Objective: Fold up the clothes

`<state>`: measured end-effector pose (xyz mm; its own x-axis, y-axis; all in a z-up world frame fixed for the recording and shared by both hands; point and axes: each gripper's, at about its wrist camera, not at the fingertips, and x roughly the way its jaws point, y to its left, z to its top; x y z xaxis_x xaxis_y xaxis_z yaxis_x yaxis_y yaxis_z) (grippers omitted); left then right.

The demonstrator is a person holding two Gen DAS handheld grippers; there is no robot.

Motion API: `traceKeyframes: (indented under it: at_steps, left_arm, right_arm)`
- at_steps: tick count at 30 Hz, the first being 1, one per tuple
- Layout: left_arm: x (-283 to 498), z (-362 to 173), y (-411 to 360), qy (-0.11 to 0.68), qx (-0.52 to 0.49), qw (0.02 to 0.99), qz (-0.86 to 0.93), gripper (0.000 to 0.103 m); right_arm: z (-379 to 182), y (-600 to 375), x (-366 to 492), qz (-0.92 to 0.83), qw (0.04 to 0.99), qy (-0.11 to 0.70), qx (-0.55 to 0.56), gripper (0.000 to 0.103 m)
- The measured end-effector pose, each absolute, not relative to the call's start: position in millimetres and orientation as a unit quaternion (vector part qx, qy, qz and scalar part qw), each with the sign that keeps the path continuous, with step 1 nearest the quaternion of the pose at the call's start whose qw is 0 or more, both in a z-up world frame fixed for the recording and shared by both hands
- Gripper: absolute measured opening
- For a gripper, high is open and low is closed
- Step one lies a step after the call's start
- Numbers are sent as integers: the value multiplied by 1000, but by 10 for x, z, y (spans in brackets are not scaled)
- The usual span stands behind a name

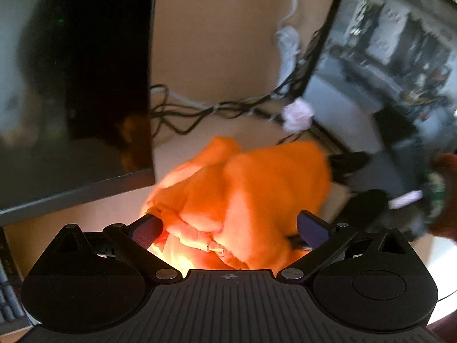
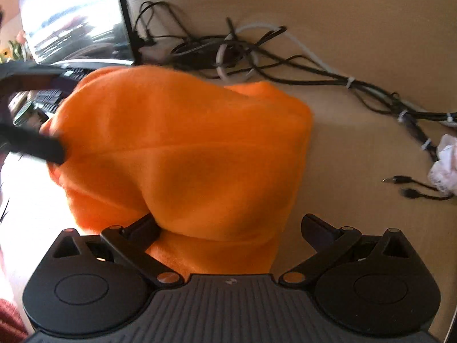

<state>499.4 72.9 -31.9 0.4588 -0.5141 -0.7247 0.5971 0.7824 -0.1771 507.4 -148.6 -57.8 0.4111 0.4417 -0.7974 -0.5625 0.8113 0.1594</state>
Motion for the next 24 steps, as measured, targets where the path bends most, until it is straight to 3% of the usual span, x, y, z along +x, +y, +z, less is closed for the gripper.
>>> traceKeyframes:
  at_steps: [3,7,13,17,24]
  left_arm:
    - [5042,-446,680,414,75,857,-297,103]
    - [5132,-463,735,423,33,858,-289,103]
    - [5118,-555,685,445,26,843,-301,103]
    - [5029,-594,611,450,40,840,-301,103]
    - [4831,-584,681,459,37,831,-311,103]
  right_arm:
    - [-443,-1519,4872,285,854,432,-51,103]
    - [-96,-1653,4476,269,884,381,6,103]
    - [416,-1531,4441,246,932,265,-31,103]
    - [267,-1319,5069,243,919,309,-21,96]
    - [-396,-963,5764,298,835,460,-44,95]
